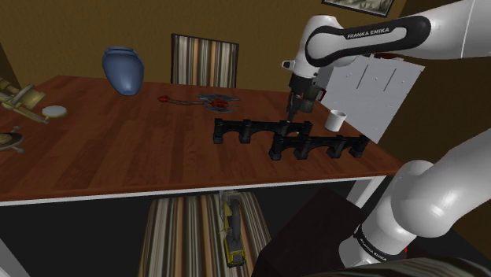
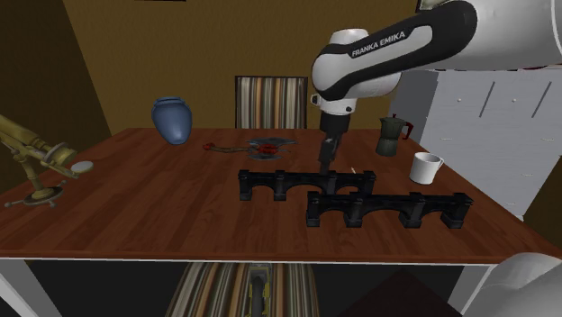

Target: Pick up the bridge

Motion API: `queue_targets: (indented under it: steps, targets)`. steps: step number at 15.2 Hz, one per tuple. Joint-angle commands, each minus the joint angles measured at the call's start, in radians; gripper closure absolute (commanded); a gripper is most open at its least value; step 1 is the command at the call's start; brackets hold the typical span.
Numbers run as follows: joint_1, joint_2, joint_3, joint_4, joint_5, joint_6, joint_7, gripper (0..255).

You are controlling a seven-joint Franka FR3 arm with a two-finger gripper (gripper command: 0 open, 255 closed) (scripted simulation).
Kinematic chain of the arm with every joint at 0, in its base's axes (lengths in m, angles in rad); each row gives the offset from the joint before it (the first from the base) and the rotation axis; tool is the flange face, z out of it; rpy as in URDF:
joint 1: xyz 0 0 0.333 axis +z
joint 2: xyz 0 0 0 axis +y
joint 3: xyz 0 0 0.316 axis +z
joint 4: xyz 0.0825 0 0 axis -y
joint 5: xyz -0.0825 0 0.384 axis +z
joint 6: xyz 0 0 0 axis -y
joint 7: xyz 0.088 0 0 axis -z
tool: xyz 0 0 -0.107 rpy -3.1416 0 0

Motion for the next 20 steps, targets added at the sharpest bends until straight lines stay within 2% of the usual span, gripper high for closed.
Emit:
queue_targets:
  steps: [1, 7, 16, 17, 20]
  targets:
    - [0.016, 0.07, -0.02, 0.029, 0.001, 0.048, -0.098, 0]
    - [0.046, 0.272, -0.058, 0.136, 0.034, 0.157, -0.355, 0]
    - [0.044, 0.312, -0.06, 0.074, 0.046, 0.258, -0.366, 0]
    - [0.044, 0.31, -0.06, 0.072, 0.046, 0.258, -0.366, 255]
    - [0.044, 0.311, -0.06, 0.073, 0.046, 0.257, -0.367, 255]
